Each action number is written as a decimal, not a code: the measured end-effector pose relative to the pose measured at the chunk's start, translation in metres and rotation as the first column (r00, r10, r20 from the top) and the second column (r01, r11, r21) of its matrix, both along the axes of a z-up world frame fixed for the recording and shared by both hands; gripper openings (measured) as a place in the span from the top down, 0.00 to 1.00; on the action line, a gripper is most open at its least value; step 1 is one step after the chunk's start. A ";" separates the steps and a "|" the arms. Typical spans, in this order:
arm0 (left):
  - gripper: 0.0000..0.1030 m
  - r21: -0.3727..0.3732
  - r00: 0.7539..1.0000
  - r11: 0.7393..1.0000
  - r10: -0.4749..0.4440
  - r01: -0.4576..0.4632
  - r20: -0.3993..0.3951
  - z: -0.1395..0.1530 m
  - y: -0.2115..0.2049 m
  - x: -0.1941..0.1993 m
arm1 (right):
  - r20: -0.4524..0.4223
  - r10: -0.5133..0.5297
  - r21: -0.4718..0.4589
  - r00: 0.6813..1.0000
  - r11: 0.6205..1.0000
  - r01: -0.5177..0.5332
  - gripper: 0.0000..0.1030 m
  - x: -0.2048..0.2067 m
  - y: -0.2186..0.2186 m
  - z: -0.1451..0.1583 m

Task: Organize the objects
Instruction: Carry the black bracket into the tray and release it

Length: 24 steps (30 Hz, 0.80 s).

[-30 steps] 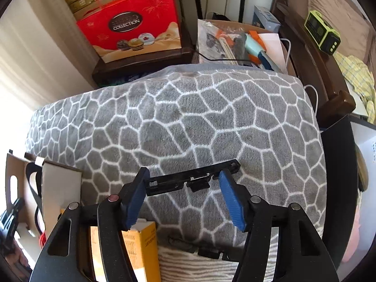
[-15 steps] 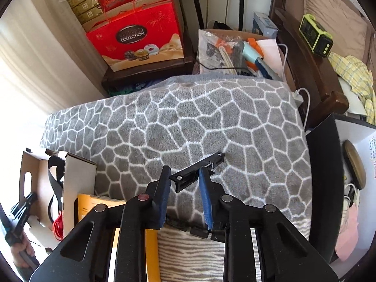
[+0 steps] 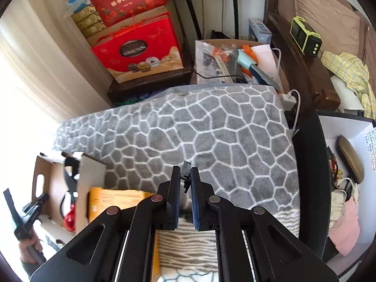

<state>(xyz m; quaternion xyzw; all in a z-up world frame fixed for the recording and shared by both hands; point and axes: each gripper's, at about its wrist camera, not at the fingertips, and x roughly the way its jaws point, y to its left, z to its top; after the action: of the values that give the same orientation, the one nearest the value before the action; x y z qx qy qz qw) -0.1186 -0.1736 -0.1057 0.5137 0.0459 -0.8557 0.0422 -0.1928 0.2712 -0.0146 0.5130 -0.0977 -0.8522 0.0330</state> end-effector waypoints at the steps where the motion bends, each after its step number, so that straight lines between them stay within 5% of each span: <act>1: 0.90 0.000 1.000 1.000 0.000 0.000 0.000 0.000 0.000 0.000 | -0.011 0.010 -0.003 1.000 1.000 -0.010 0.93 0.003 -0.004 0.005; 13: 0.90 0.000 1.000 1.000 0.000 0.000 0.002 0.000 0.000 0.000 | -0.106 0.215 -0.071 0.971 0.972 -0.223 0.94 0.031 -0.081 0.049; 24: 0.90 -0.003 1.000 1.000 0.002 -0.002 0.003 0.000 0.000 0.000 | -0.047 0.417 -0.067 0.908 0.905 -0.419 0.93 0.052 -0.143 0.040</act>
<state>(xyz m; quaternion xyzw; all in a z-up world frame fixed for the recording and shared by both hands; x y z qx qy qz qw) -0.1185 -0.1739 -0.1060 0.5151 0.0450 -0.8549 0.0437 -0.1408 0.1280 0.0252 0.5071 -0.0173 -0.8289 0.2356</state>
